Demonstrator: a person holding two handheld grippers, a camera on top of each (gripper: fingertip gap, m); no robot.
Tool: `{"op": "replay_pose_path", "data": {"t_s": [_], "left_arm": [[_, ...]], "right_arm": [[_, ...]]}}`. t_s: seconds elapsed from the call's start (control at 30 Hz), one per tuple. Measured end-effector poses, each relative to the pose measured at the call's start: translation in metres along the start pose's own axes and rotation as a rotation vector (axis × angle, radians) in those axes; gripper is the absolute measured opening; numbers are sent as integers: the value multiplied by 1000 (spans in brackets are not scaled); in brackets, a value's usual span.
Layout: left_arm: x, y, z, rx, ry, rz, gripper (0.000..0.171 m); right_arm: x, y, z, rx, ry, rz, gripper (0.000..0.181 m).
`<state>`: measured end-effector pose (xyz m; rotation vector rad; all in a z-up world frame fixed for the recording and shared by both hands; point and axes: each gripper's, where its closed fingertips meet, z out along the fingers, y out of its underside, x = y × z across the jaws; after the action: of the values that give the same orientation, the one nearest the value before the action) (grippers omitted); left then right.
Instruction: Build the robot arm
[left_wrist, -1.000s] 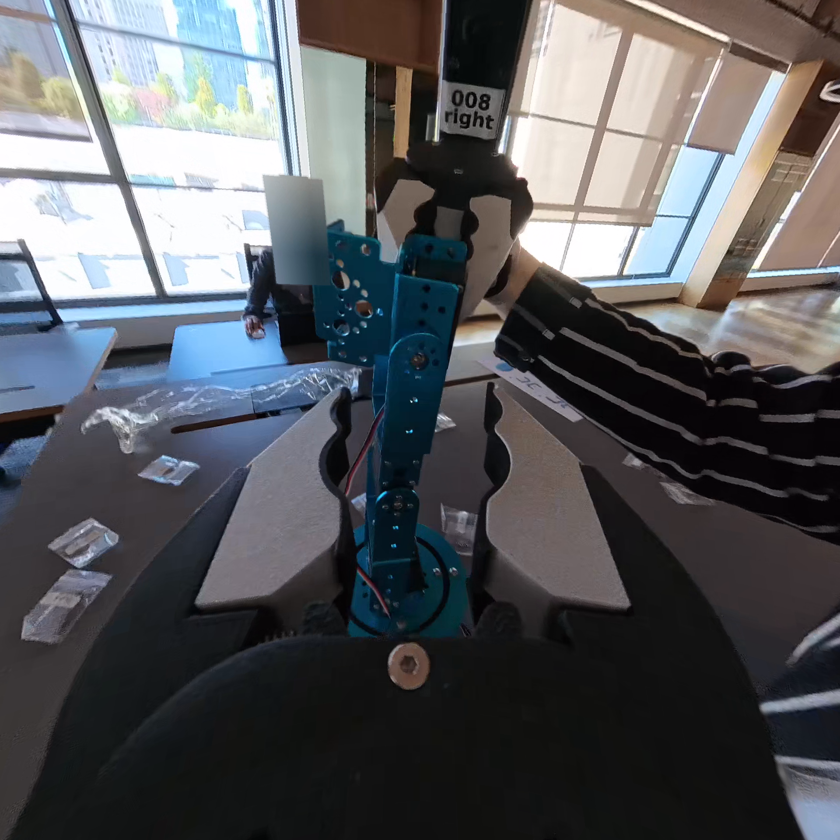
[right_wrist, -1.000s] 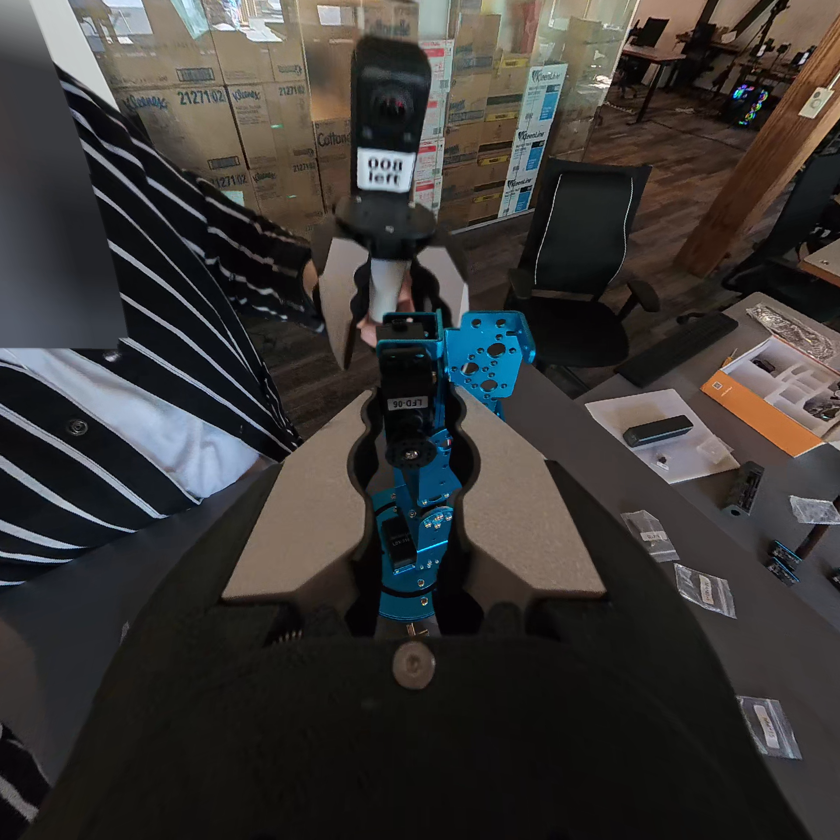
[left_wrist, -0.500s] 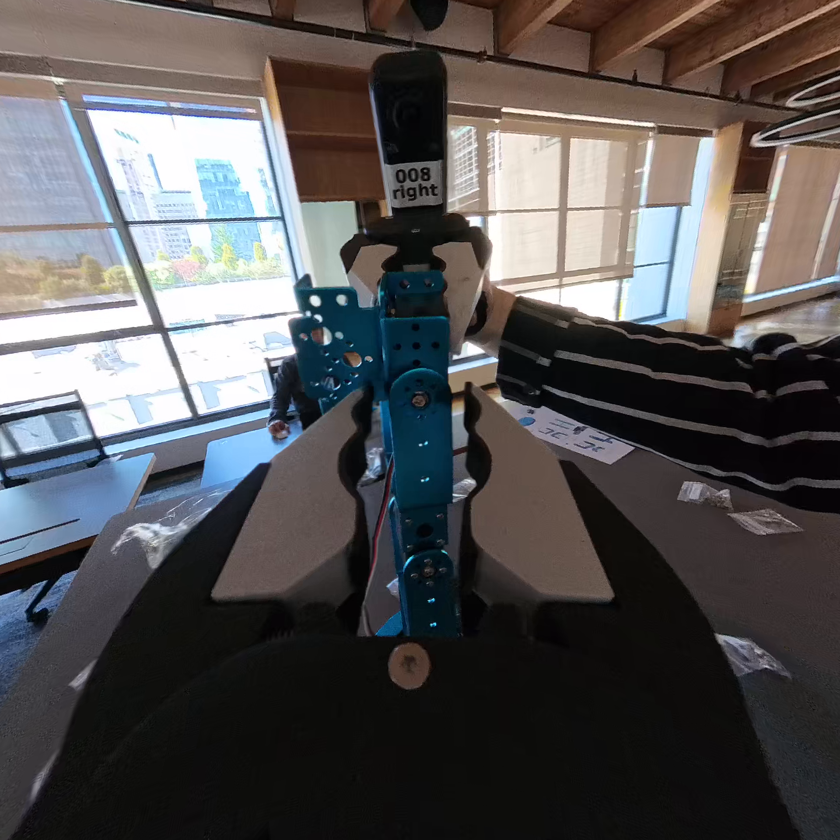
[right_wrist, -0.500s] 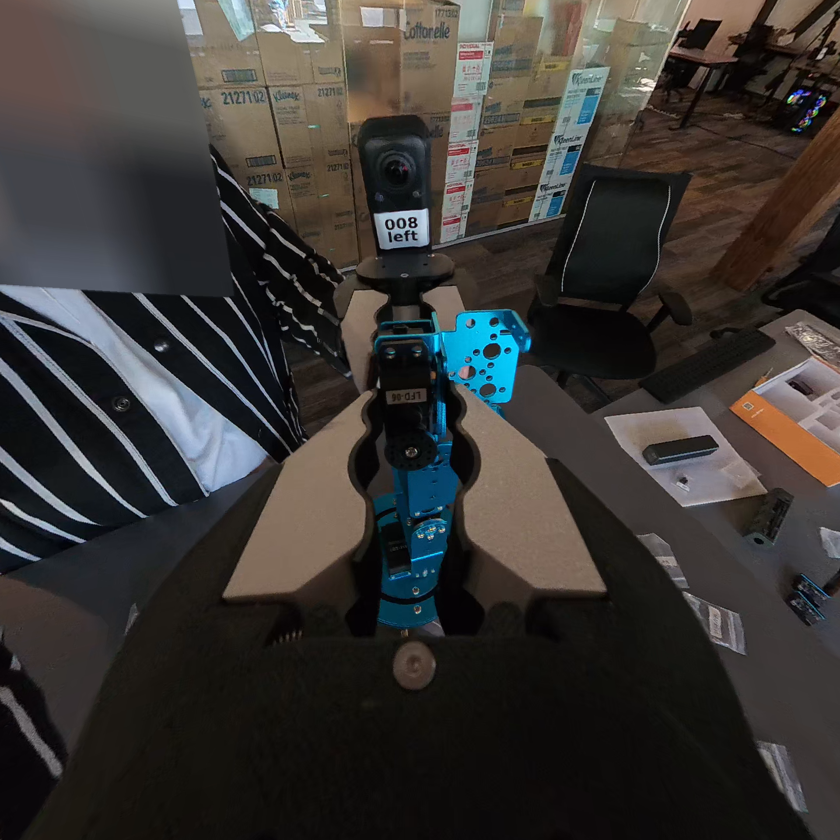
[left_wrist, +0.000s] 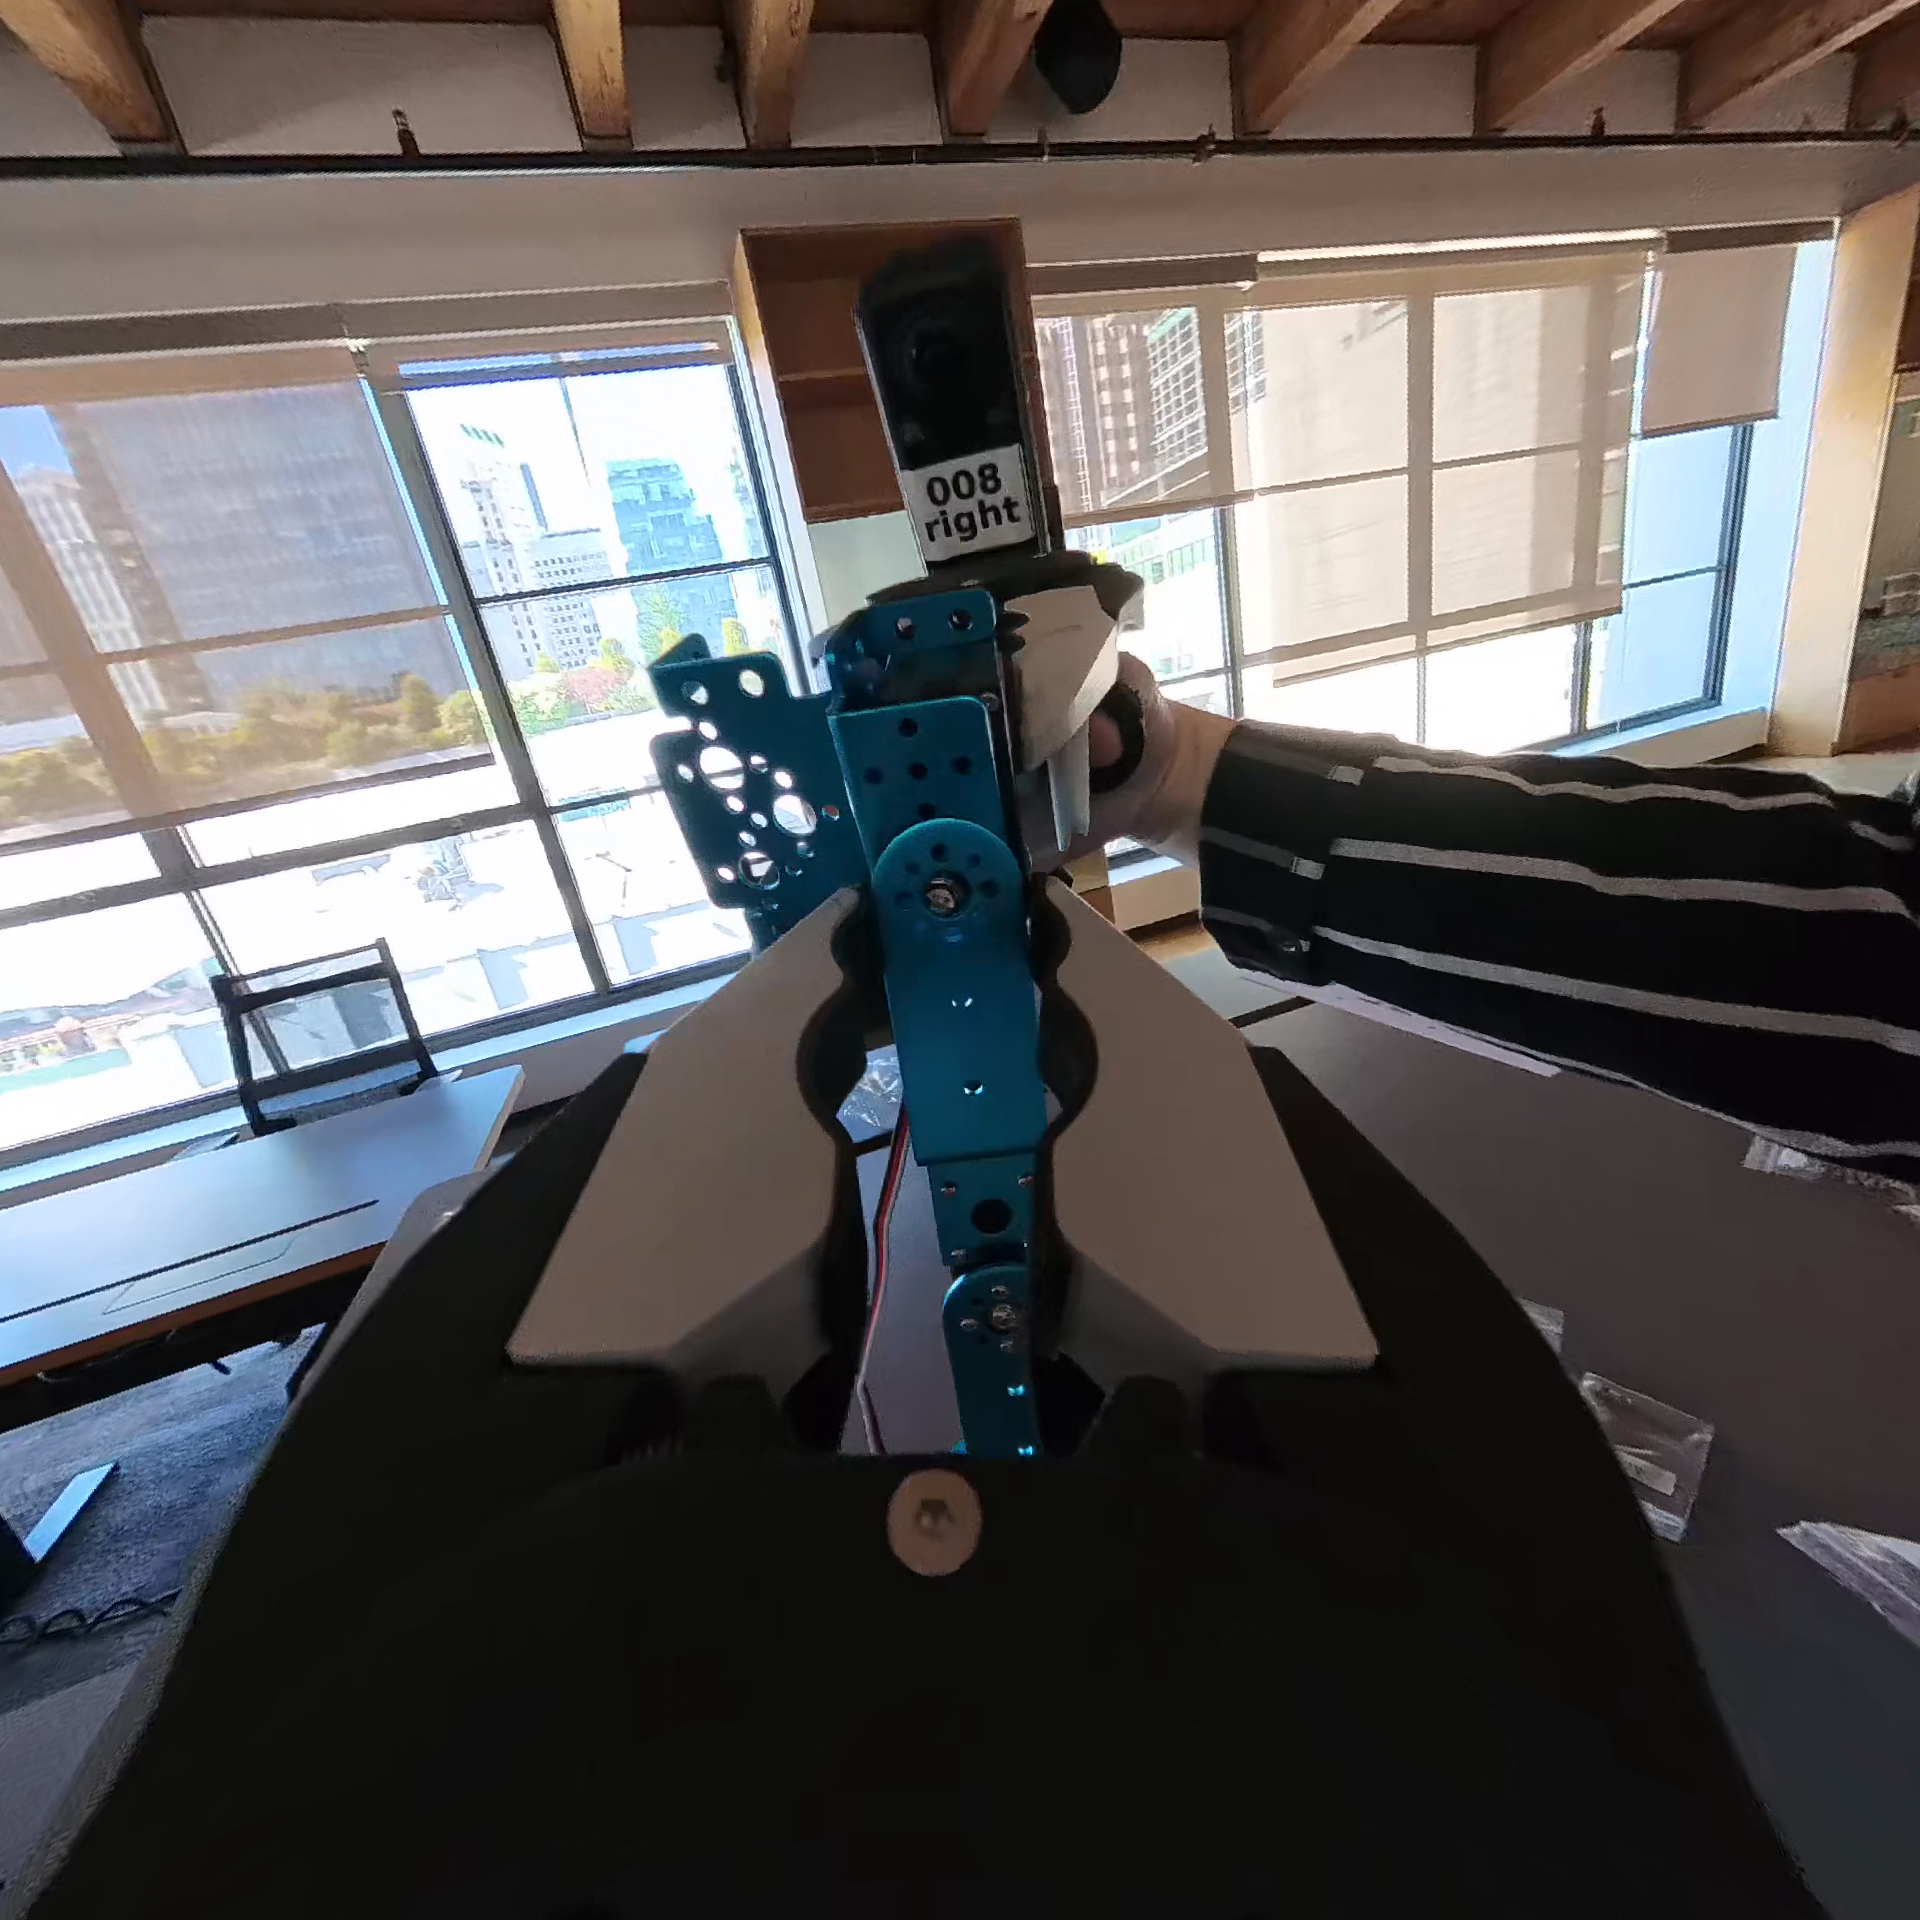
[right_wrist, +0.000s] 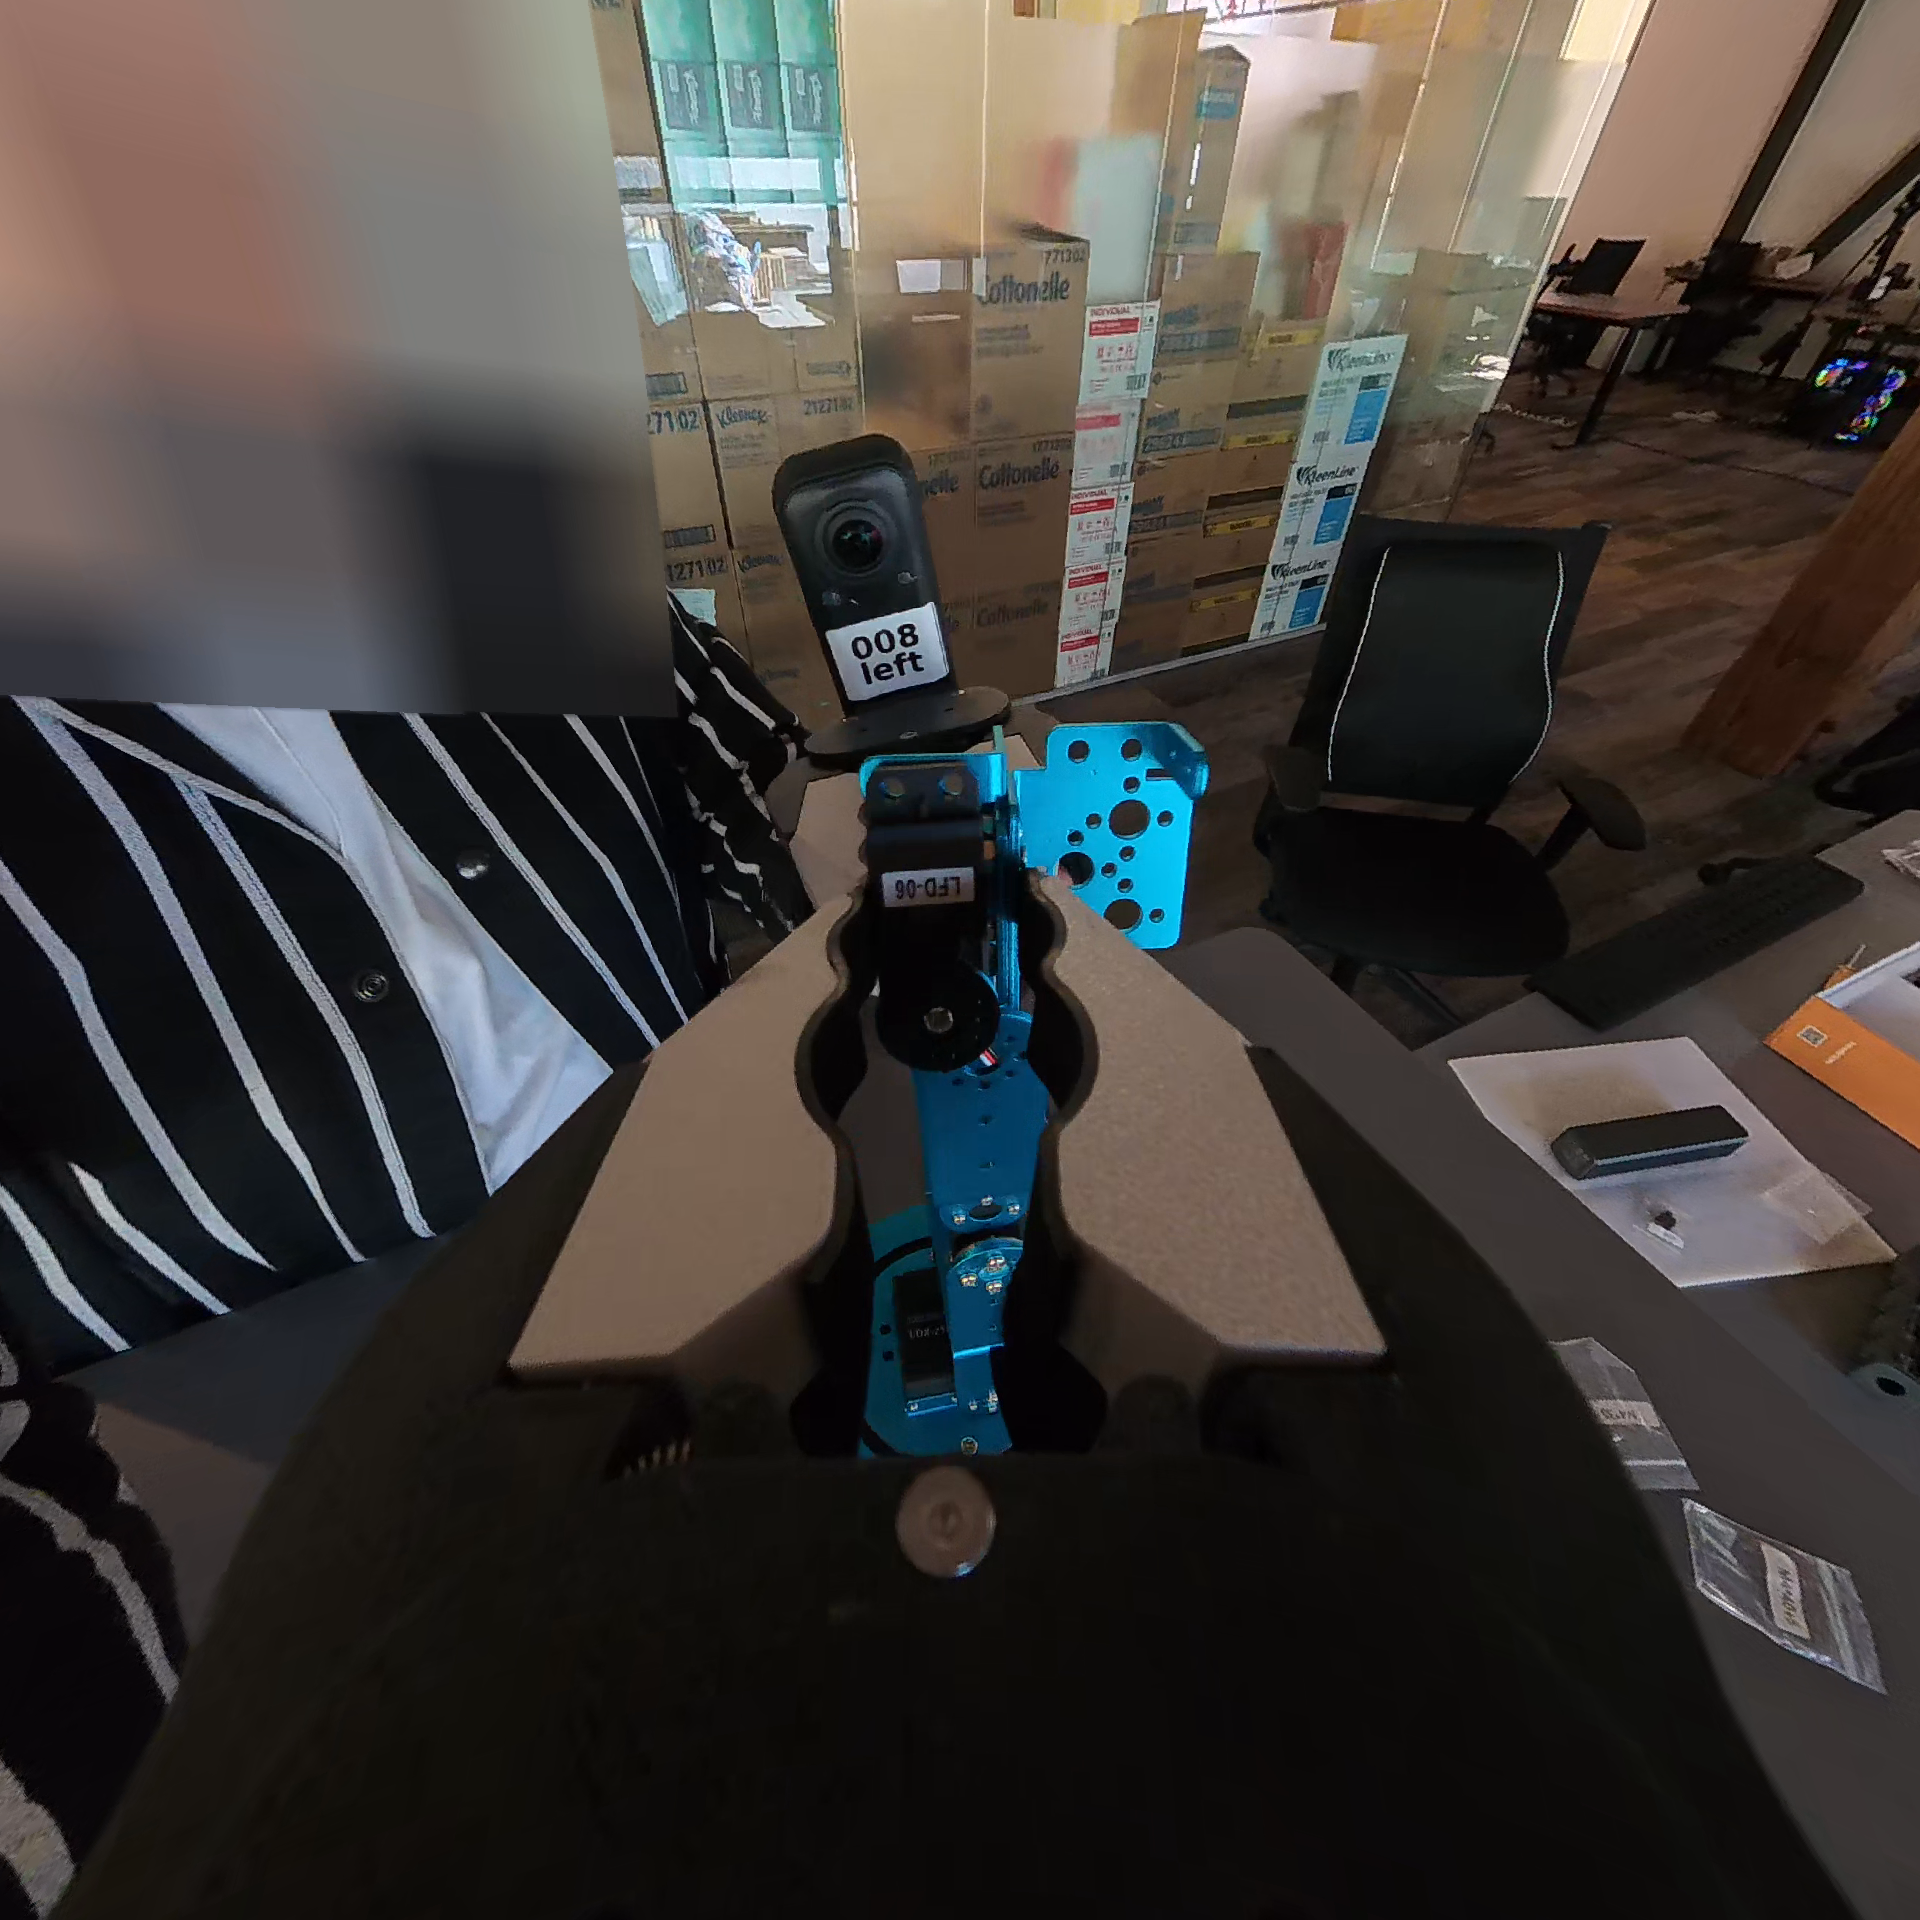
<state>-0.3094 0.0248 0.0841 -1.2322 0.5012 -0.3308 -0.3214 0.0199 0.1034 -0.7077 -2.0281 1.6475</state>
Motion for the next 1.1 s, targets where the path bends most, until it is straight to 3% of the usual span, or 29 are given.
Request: {"op": "replay_pose_path", "data": {"t_s": [0.33, 0.57, 0.83, 1.1], "left_arm": [[3, -1, -4, -21, 81, -44, 25], [6, -2, -8, -9, 248, -104, 25], [6, -3, -8, -9, 221, -83, 24], [5, -6, -7, -27, 197, -49, 25]], "right_arm": [[-3, 0, 3, 20, 49, -50, 25], [-7, -4, 3, 163, 88, -56, 25], [-7, -2, 4, 151, 198, -109, 26], [-7, -2, 2, 285, 215, -85, 26]]}}
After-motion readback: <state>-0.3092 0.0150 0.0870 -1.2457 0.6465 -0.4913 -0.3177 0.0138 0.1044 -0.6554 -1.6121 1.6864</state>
